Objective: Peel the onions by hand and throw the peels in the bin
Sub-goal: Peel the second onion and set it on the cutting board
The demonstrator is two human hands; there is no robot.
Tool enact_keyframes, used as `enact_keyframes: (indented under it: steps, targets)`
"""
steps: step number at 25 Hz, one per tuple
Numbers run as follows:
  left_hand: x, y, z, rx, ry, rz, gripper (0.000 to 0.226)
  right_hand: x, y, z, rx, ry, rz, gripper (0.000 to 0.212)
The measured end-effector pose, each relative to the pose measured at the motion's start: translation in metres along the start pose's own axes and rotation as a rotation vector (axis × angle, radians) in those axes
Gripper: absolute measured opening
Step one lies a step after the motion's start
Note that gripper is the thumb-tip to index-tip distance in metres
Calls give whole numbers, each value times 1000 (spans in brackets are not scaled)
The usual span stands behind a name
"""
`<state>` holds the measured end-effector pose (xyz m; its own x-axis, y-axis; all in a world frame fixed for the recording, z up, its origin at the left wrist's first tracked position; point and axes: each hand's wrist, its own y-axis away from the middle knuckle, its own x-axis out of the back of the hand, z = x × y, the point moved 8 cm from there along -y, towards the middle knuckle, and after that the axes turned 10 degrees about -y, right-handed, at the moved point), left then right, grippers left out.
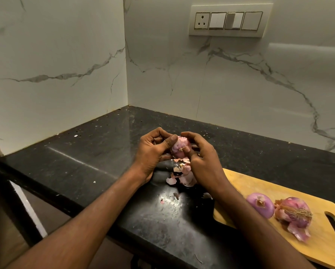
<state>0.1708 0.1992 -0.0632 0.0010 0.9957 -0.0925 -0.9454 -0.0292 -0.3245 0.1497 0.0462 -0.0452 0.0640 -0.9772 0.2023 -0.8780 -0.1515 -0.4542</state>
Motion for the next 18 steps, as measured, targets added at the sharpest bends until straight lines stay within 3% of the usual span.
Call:
enact_keyframes:
  steps: [5, 12, 15, 18]
  targets:
    - [0, 0, 1, -38, -91, 21, 12, 2, -1, 8, -31, -89, 37, 41]
    - [-13, 3, -4, 1, -123, -158, 23, 16, -2, 10, -113, -208, 156, 28]
    - [-15, 5, -2, 1, -146, -152, 19, 15, -1, 10, -93, -202, 151, 27]
    - [-14, 7, 6, -129, -329, -82, 12, 12, -2, 9, -70, -165, 120, 27]
